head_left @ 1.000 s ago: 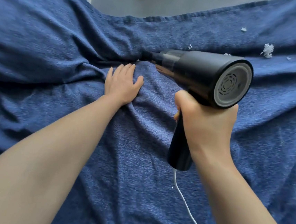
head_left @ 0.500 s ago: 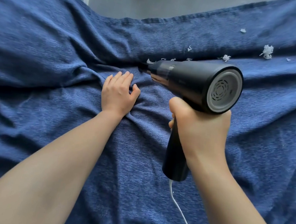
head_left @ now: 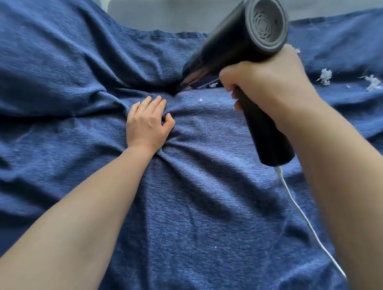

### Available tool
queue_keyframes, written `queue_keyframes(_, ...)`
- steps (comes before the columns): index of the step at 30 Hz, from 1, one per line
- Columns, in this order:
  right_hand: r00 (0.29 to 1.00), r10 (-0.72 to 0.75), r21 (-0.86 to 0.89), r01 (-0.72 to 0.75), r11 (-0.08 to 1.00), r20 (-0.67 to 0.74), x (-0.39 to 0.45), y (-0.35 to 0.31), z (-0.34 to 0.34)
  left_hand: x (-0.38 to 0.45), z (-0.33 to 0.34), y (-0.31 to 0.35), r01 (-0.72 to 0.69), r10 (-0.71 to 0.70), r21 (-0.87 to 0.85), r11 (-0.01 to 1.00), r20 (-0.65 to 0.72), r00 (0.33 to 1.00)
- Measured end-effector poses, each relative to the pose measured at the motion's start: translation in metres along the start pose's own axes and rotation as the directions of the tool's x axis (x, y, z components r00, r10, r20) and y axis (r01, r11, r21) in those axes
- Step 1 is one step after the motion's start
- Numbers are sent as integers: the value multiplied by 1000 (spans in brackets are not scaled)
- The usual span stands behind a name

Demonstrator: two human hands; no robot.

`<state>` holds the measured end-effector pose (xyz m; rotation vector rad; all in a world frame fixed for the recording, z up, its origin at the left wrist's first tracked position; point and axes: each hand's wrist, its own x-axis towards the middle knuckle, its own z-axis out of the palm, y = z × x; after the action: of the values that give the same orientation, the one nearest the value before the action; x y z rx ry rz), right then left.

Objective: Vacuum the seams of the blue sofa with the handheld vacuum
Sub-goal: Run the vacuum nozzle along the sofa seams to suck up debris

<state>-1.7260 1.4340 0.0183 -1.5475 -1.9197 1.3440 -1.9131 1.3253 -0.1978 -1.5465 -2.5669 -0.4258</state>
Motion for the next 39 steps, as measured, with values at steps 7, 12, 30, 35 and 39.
queue_keyframes(7, 993, -82, -98, 90, 991, 84, 14, -5, -5, 1, 9, -1, 7, -7, 14, 1000, 3, 1000)
queue_keyframes(12, 960, -233, -241, 265, 934, 152, 15, -17, -24, 3, 7, 2, 3, -4, 46, 999, 12, 1000)
queue_keyframes(30, 888, -290, -355, 416, 837, 358, 50, -13, -35, 7, 4, 9, 17, -35, 169, 986, 105, 994)
queue_keyframes(35, 868, -332, -361, 464, 809, 370, 44, -14, -52, 7, -10, 19, 87, -119, 159, 983, 206, 971)
queue_keyframes(39, 861, -348, -379, 482, 790, 371, 45, -24, -70, 12, -20, 26, 228, -244, 88, 970, 286, 927)
